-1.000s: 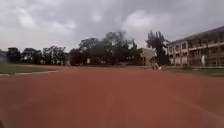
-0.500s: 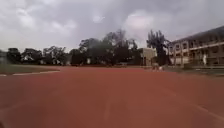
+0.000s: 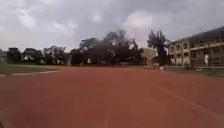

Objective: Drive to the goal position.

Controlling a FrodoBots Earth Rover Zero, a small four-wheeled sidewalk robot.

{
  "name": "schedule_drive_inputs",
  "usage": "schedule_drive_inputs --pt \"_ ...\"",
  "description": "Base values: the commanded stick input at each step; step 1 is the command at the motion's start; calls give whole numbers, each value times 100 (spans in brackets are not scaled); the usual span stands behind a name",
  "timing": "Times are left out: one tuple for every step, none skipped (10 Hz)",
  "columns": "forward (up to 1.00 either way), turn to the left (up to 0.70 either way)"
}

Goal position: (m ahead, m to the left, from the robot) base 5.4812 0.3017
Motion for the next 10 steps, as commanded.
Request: schedule_drive_inputs --pt "45 0" --pt "45 0" --pt "45 0" --pt "45 0" --pt "45 0" --pt "45 0" --pt "45 0" --pt "45 0" --pt "45 0" --pt "45 0"
